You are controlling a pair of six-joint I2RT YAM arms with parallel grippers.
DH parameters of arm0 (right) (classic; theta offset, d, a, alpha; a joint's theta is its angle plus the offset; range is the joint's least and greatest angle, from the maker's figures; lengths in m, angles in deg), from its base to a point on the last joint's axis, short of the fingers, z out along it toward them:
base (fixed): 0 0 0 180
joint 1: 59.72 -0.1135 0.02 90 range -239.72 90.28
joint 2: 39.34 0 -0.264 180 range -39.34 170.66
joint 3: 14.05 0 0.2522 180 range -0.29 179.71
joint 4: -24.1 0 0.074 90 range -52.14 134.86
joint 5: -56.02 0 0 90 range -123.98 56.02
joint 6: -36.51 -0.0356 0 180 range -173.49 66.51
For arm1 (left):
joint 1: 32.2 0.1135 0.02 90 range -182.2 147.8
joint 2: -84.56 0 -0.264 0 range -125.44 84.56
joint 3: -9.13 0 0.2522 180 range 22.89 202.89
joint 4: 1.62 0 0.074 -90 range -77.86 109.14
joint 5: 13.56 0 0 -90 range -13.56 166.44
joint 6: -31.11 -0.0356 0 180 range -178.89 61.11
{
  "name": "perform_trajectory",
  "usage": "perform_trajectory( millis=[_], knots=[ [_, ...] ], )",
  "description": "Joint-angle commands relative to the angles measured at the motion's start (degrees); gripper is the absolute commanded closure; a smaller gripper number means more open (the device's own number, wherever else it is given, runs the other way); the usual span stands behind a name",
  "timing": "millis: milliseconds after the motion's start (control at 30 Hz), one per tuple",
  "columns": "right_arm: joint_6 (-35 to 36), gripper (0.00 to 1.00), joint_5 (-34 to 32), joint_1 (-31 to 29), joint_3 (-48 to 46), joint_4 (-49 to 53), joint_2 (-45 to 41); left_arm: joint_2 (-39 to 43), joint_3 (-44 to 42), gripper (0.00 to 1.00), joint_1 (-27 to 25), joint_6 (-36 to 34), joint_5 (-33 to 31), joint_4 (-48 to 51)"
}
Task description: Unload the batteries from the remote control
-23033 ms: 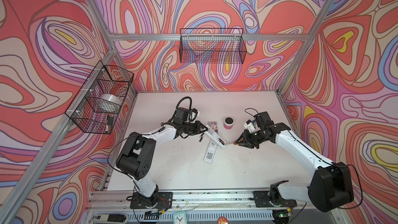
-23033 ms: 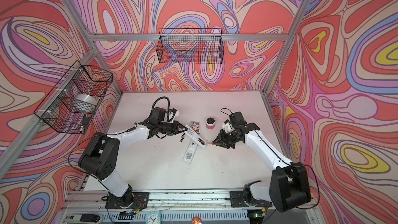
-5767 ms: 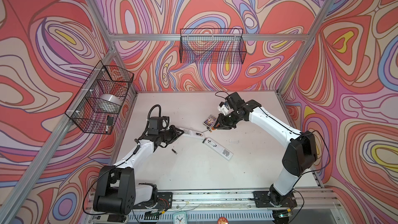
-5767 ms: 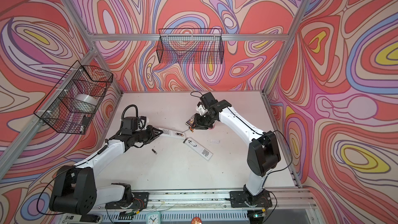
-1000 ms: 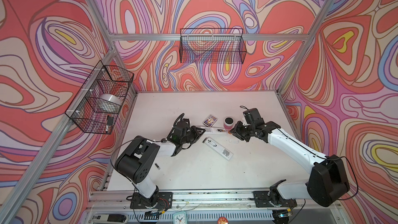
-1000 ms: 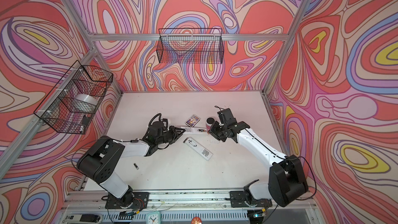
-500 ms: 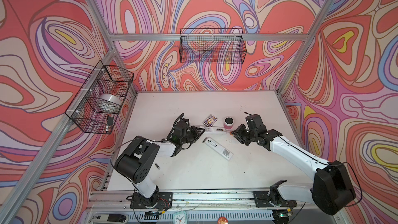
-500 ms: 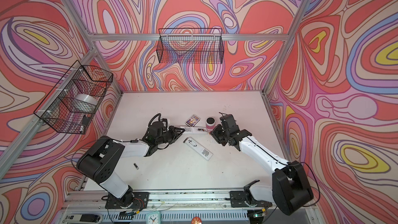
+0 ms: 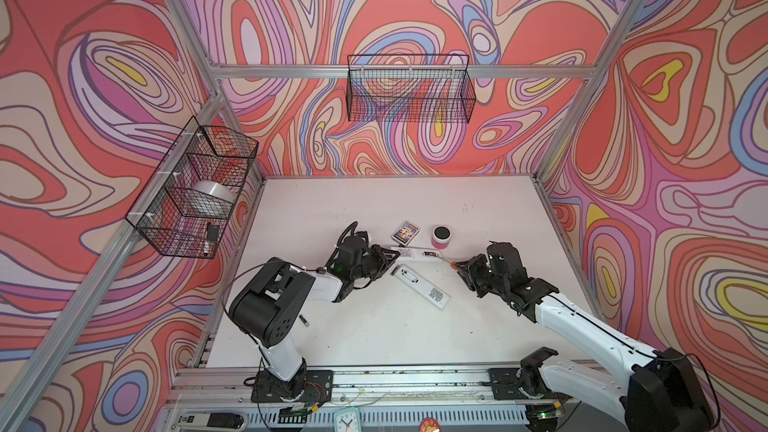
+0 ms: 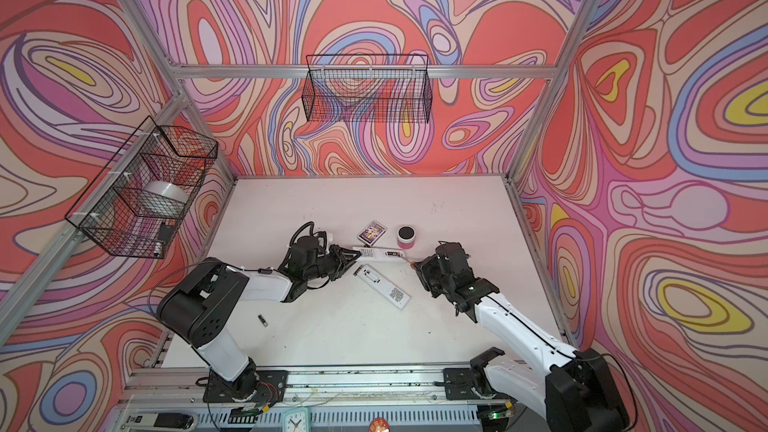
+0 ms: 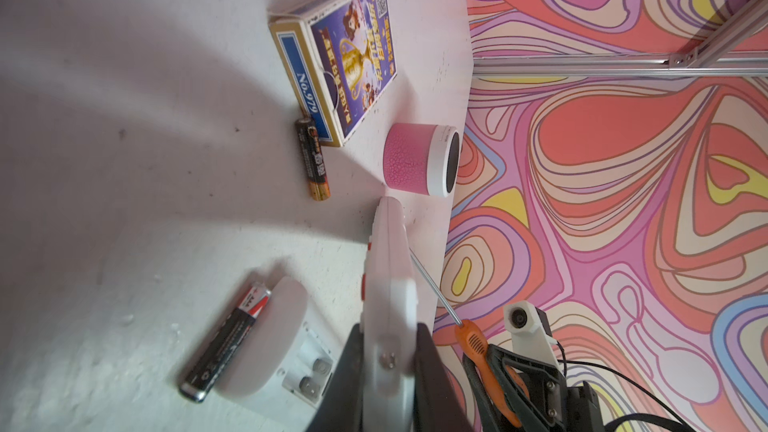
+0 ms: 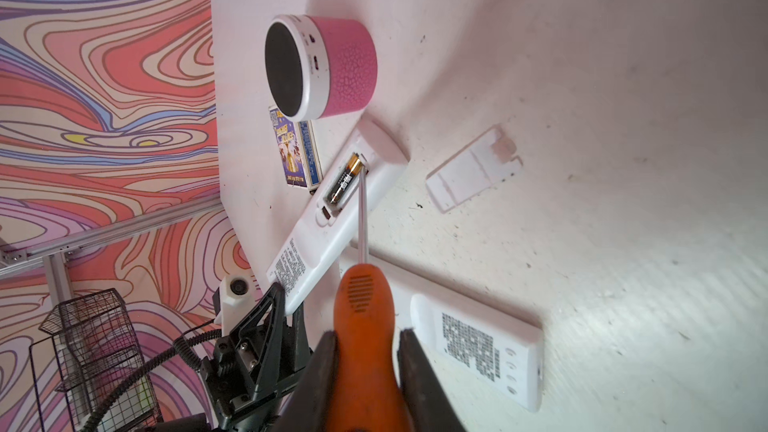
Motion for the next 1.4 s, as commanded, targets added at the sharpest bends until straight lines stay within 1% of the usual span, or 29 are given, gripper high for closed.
perform_trajectory(
  millis=[0,100,333,500,733,800,833,900,1000,1033,1067,1167,1267,1367],
  knots=[
    [8.38,0.96,-3.75,0.31,0.63,4.57,2.94,-0.14,-0.43,1.0,0.41,2.32,-0.29,0.28],
    [15.06,0.96,-3.89,0.3,2.15,4.92,3.35,-0.55,-0.15,1.0,0.43,2.85,0.34,0.68],
    [27.57,0.96,-1.92,0.3,4.18,5.54,2.74,-3.16,1.04,1.0,0.43,5.2,2.79,0.26],
    [32.49,0.96,-0.83,0.3,5.34,8.19,1.81,-3.21,1.79,1.0,0.41,5.14,3.27,1.96],
    [38.68,0.96,1.56,0.31,4.25,6.9,0.35,-3.5,2.71,1.0,0.41,5.56,3.99,3.25],
    [36.78,0.95,1.6,0.35,3.28,6.43,0.42,-3.74,2.79,1.0,0.39,5.68,4.08,2.68],
    [34.6,0.96,1.63,0.3,2.85,6.31,0.81,-3.76,2.79,1.0,0.43,5.63,4.05,2.38],
    [27.9,0.96,2.81,0.32,2.15,5.55,2.19,-3.57,2.14,1.0,0.39,5.41,3.1,1.01],
    [12.45,0.96,3.05,0.31,-1.71,4.68,2.96,-3.76,0.56,1.0,0.43,5.73,1.63,-1.3],
    [7.4,0.96,2.65,0.31,-3.83,4.21,1.92,-4.14,-0.04,1.0,0.35,6.03,1.16,-2.74],
    [3.04,0.96,1.36,0.3,-6.26,2.93,-0.1,-4.61,-0.74,1.0,0.34,6.62,0.74,-4.46],
    [-6.8,0.98,-1.51,0.38,-13.02,-0.85,-6.77,-6.51,-2.53,1.0,0.06,8.77,-0.34,-9.64],
    [-11.72,0.98,-2.19,0.32,-16.72,-2.26,-10.49,-8.1,-3.57,1.0,-0.25,9.88,-0.52,-12.71],
    [-14.59,0.98,-2.05,0.3,-18.58,-2.93,-12.3,-8.64,-3.98,1.0,-0.27,10.07,-0.68,-13.4]
  ],
)
